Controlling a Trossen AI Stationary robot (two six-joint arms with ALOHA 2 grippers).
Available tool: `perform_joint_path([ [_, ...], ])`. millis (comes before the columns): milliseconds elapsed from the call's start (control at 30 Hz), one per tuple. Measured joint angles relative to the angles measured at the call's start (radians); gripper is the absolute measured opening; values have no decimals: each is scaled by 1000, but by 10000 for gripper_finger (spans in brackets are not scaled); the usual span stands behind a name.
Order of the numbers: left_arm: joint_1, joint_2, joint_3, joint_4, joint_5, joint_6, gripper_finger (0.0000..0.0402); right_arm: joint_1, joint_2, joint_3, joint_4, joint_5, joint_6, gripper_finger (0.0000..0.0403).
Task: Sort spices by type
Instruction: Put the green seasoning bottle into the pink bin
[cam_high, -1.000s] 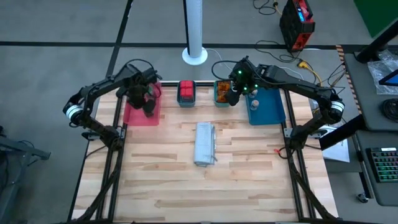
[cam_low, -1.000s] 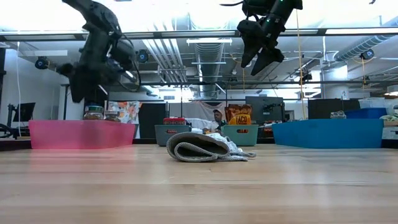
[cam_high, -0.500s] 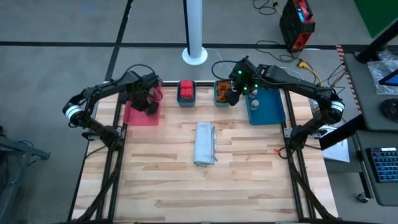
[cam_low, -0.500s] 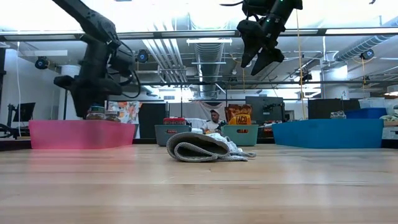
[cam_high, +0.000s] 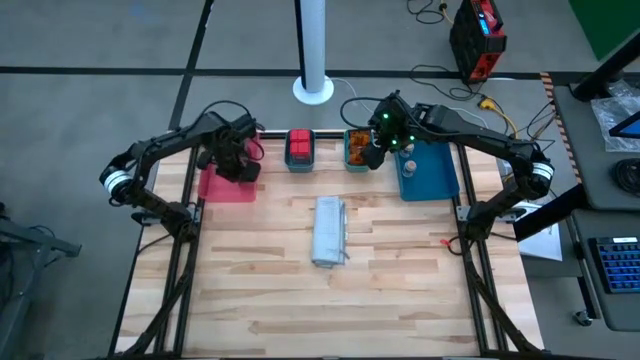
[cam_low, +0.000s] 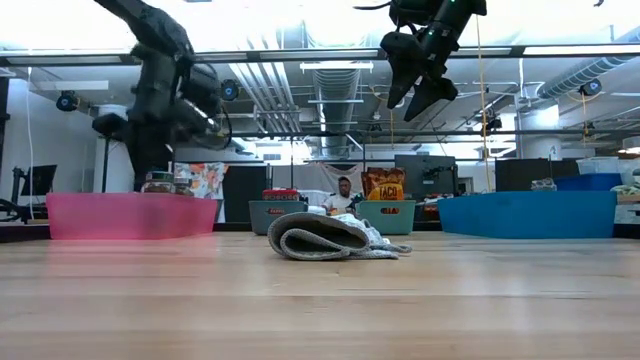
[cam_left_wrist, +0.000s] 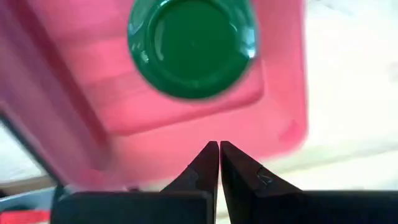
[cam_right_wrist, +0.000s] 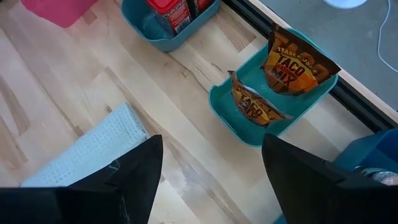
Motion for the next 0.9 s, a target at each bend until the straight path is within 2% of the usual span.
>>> perform_joint_path([
  [167, -9, -16, 151, -121, 1, 133, 0, 0, 0, 0, 0, 0, 1, 256],
  [400, -8, 9, 334, -102, -38, 382, 12, 0, 0, 0, 3, 0, 0, 265],
  [533, -8, 50, 375, -125, -78, 438, 59, 0, 0, 0, 3, 0, 0, 270],
  [667, -7, 106, 374, -133, -184, 468, 128, 0, 0, 0, 3, 0, 0, 266],
  [800, -7, 168, 365, -136, -189, 511, 190, 0, 0, 0, 3, 0, 1, 260],
  [900, -7, 202, 365, -146, -191, 543, 221, 0, 0, 0, 1, 0, 1, 259],
])
